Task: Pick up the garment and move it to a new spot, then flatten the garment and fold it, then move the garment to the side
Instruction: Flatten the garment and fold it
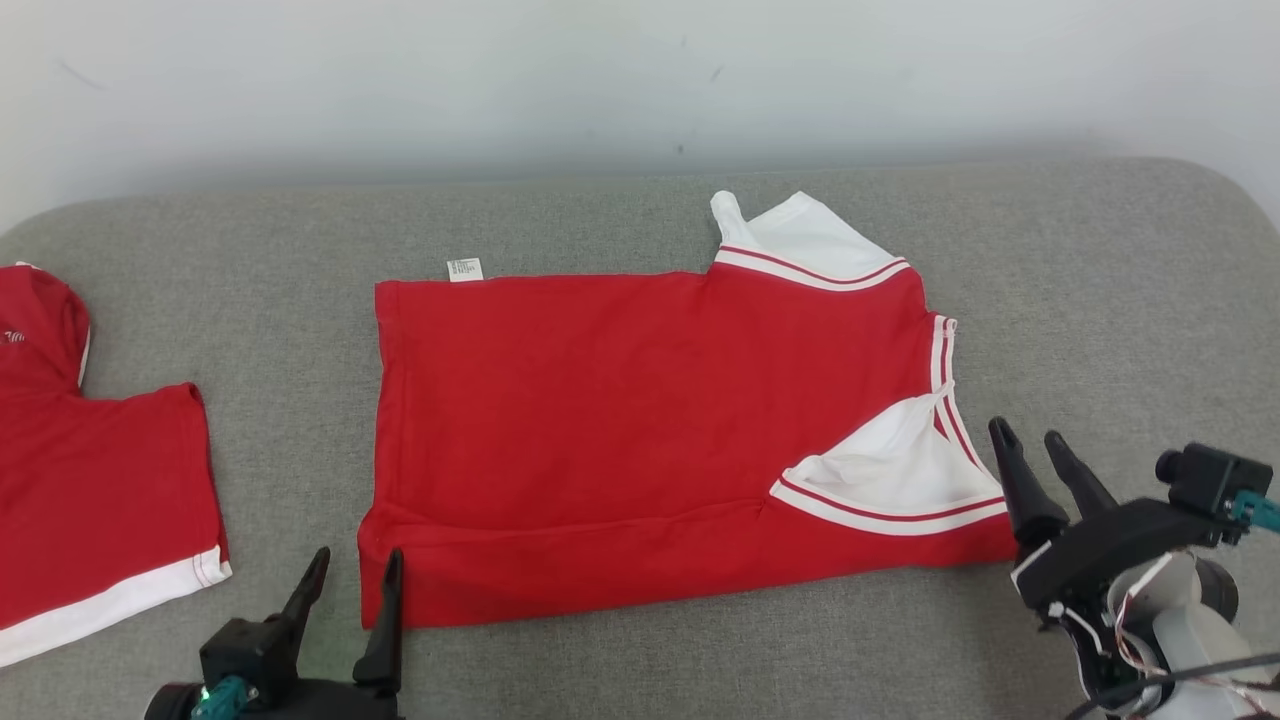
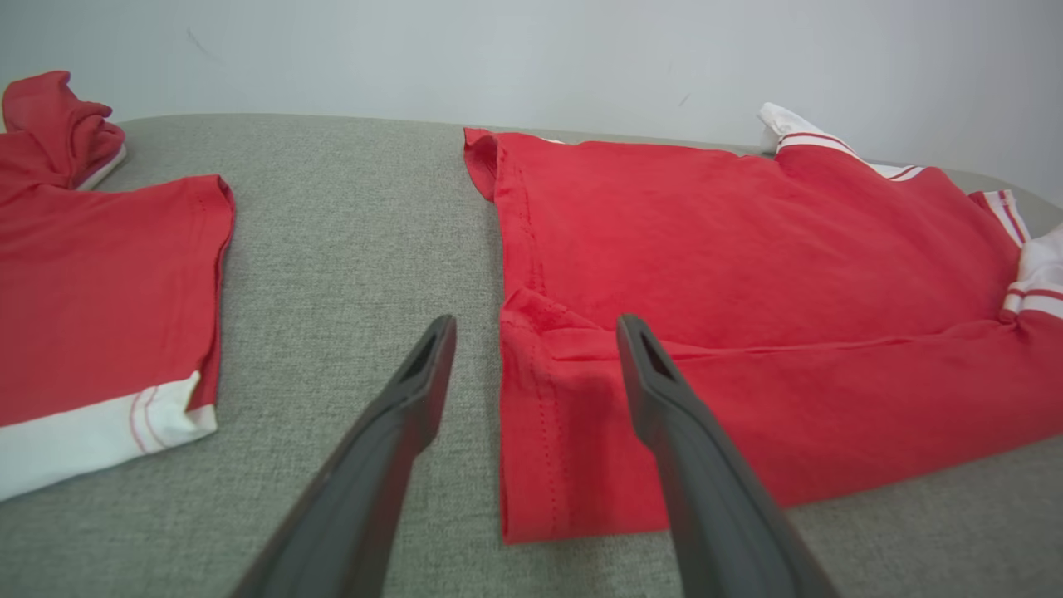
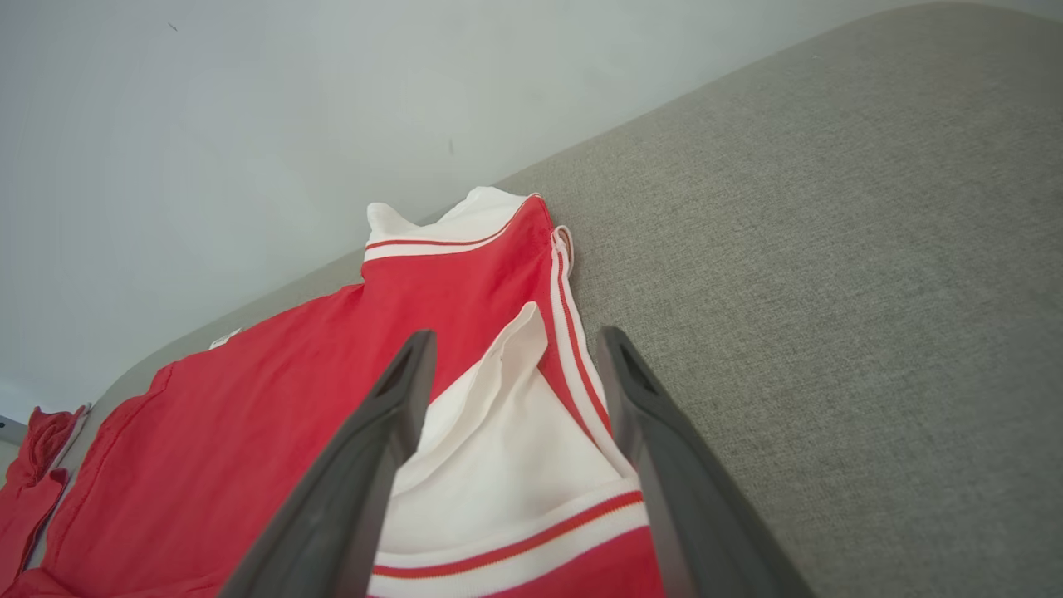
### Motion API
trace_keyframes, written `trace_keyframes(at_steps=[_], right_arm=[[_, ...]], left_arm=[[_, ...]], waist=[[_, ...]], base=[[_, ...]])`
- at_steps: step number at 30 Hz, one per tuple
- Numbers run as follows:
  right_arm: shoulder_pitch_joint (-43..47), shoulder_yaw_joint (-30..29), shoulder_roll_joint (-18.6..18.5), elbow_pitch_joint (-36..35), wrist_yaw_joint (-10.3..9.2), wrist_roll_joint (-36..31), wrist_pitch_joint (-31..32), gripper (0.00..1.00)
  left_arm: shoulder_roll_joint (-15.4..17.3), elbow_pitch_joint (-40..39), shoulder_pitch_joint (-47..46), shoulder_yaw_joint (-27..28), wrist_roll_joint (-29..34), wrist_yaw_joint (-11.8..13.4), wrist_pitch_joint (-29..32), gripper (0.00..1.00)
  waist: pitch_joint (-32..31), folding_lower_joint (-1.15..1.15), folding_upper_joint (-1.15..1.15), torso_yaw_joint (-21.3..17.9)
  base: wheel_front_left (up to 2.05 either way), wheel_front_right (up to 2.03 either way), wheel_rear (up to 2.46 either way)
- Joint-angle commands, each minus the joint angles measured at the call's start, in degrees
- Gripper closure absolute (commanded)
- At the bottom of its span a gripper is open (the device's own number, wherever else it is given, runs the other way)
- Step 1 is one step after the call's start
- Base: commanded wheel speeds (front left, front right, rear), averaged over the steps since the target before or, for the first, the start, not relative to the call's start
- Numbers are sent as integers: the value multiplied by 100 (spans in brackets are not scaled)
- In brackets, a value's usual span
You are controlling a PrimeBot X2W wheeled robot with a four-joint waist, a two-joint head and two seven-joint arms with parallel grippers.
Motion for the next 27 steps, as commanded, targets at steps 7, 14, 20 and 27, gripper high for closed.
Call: trace_keyframes(at_steps=[7,14,20,27], right_arm=[[639,-24,-137,-305,3,-263,11,0],[808,-7,-115,-280,3,-681,93,0],[650,25,-47,-34,3,-952,56,0],[529,72,16,316,3,-1042,115,0]], left_arm=[[-56,-221,447,71,-27,79,-31,0],[-31,-19,438,91,45,63,-33,0],[-86,181,299,91,58,39,-33,0],[-135,332,172,92,109,-19,-33,0]], waist=[[-14,1,0,-52],[114,1,0,-104],[214,1,0,-97],[277,1,0,-48]], base=[[0,0,0],[0,0,0],[0,0,0],[0,0,0]])
